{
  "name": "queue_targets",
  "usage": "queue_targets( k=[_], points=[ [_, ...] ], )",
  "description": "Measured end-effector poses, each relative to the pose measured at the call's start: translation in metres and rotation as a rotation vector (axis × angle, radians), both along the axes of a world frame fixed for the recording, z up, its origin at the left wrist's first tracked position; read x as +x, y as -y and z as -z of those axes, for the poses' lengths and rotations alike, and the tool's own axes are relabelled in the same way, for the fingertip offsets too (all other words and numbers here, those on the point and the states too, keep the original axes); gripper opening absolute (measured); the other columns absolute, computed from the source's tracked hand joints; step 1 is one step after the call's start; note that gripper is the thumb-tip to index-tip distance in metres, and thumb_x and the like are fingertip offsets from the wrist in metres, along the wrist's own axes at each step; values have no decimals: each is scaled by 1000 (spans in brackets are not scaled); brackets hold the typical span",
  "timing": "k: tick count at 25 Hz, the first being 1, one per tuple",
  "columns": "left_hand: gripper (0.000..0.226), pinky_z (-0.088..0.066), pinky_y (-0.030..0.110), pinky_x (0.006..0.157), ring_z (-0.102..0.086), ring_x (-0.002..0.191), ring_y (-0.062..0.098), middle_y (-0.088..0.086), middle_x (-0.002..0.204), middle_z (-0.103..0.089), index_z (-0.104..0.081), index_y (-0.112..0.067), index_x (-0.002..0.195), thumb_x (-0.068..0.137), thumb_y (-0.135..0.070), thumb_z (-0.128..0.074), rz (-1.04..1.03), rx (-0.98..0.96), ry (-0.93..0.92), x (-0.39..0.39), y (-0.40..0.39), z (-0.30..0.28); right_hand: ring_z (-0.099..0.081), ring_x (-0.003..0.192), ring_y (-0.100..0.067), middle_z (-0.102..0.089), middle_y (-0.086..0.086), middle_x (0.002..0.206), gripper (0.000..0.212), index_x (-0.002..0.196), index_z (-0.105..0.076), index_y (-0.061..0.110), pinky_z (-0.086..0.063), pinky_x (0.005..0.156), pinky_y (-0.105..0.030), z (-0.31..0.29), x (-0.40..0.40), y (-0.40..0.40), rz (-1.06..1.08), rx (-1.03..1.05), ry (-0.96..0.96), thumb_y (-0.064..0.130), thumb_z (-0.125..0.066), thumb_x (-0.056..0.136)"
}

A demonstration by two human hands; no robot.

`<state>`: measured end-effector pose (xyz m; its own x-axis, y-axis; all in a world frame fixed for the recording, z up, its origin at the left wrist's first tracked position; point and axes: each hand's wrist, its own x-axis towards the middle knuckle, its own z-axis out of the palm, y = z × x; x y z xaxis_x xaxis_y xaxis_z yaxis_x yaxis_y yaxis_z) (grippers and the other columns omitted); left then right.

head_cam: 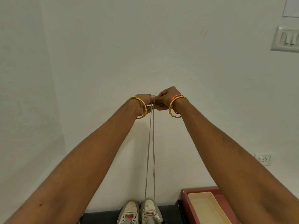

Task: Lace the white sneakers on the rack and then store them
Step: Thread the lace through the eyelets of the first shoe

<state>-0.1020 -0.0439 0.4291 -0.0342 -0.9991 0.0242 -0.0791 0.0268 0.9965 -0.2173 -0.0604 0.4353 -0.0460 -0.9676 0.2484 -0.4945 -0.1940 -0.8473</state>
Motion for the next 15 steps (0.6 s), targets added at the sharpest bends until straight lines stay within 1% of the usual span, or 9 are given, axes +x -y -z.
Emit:
queue_targets(
  k=[1, 4, 5, 6, 9, 12, 13, 14, 15],
  points=[
    [26, -45, 25, 66, -56, 67, 14, 2, 79, -56, -62, -13, 80, 99, -11, -43, -1, 0, -12, -1, 2, 1, -70, 78, -26, -70, -21, 91, 11, 93, -67, -2, -59, 74, -33, 1, 0, 1, 1, -1, -9, 5, -66, 85],
    [24, -46, 25, 65, -54, 68, 14, 4, 88, -58, -64, -9, 109, 99, -14, -42, -9, -4, -29, -6, 6, 3, -71, 78, -27, -71, -20, 90, 10, 92, -67, -2, -59, 74, -33, 1, -3, 3, -8, -5, -61, 6, -66, 85],
    [25, -47, 26, 66, -54, 68, 14, 6, 93, -58, -63, -9, 113, 99, -15, -43, -19, -12, -24, -8, 7, 3, -71, 77, -26, -71, -20, 90, 10, 92, -68, -2, -59, 72, -32, 1, -4, 4, -9, -9, -81, 6, -65, 86],
    [25, -47, 27, 66, -54, 68, 15, 7, 96, -58, -62, -8, 114, 99, -15, -44, -27, -19, -20, -9, 8, 4, -71, 76, -26, -71, -20, 89, 11, 92, -68, -2, -59, 71, -31, 0, -4, 4, -6, -15, -102, 6, -65, 86],
    [17, -48, 26, 64, -56, 68, 15, 9, 92, -58, -61, -8, 103, 98, -14, -45, -36, -28, -22, -12, 10, 5, -71, 77, -26, -71, -18, 88, 14, 94, -69, -2, -59, 70, -31, -2, -7, 6, 4, -35, -171, 8, -66, 85],
    [18, -47, 26, 64, -59, 68, 15, 8, 89, -61, -62, -9, 92, 96, -9, -44, -35, -62, -26, -15, 9, 9, -70, 80, -23, -71, -15, 89, 15, 96, -69, 0, -59, 73, -31, 2, -10, 5, 2, -30, -194, 11, -65, 86],
    [20, -47, 24, 61, -59, 67, 15, 6, 84, -60, -62, -8, 88, 95, -7, -43, -47, -84, -42, -13, 9, 12, -70, 81, -22, -71, -15, 89, 14, 95, -68, 1, -59, 75, -32, 7, -11, 2, -2, -21, -166, 11, -64, 86],
    [21, -47, 22, 55, -57, 64, 15, 5, 79, -59, -61, -7, 86, 94, -4, -42, -73, -101, -66, -10, 10, 16, -70, 78, -22, -71, -16, 89, 11, 93, -65, 1, -59, 76, -32, 14, -13, -2, -10, -1, -97, 9, -60, 87],
    [21, -46, 20, 50, -54, 60, 16, 5, 76, -56, -60, -4, 87, 94, -2, -41, -111, -121, -74, -4, 12, 22, -69, 72, -22, -70, -17, 87, 7, 91, -61, 1, -59, 73, -33, 22, -17, -5, -25, 24, 17, 7, -56, 89]
  ],
)
